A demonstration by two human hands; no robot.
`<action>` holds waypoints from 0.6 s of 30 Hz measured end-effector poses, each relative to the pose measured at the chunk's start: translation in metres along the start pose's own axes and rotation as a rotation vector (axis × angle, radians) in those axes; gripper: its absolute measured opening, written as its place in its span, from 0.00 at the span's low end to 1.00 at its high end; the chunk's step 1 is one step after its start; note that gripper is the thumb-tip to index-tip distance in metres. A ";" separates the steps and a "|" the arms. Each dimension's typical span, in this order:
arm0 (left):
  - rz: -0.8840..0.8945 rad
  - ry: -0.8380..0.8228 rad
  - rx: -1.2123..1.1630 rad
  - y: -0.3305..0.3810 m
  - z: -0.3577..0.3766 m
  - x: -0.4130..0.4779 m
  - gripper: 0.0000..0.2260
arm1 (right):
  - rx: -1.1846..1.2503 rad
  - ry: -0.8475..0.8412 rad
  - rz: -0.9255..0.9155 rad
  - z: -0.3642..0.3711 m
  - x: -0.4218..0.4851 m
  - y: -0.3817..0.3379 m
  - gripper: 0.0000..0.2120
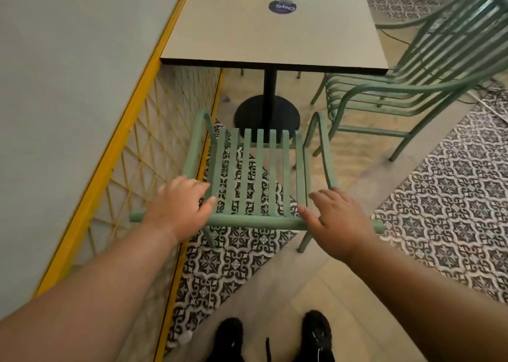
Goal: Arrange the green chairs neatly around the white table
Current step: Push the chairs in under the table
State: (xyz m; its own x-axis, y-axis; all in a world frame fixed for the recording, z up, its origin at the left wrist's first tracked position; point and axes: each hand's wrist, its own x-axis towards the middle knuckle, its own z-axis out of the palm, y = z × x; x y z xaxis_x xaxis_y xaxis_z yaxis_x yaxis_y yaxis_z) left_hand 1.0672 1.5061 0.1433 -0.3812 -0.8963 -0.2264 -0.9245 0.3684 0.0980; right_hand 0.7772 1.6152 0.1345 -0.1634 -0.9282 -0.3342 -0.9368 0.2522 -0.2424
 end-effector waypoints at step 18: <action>-0.133 -0.046 0.063 -0.021 0.026 0.055 0.19 | -0.186 0.000 0.018 0.016 0.064 -0.011 0.32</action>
State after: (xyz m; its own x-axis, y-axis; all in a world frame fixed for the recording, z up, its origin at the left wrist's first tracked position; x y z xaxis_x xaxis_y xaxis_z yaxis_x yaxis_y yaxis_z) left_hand 1.0659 1.4557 0.1038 -0.2542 -0.9263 -0.2781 -0.9646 0.2636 0.0037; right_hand 0.7823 1.5576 0.1017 -0.1810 -0.9238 -0.3373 -0.9747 0.2142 -0.0635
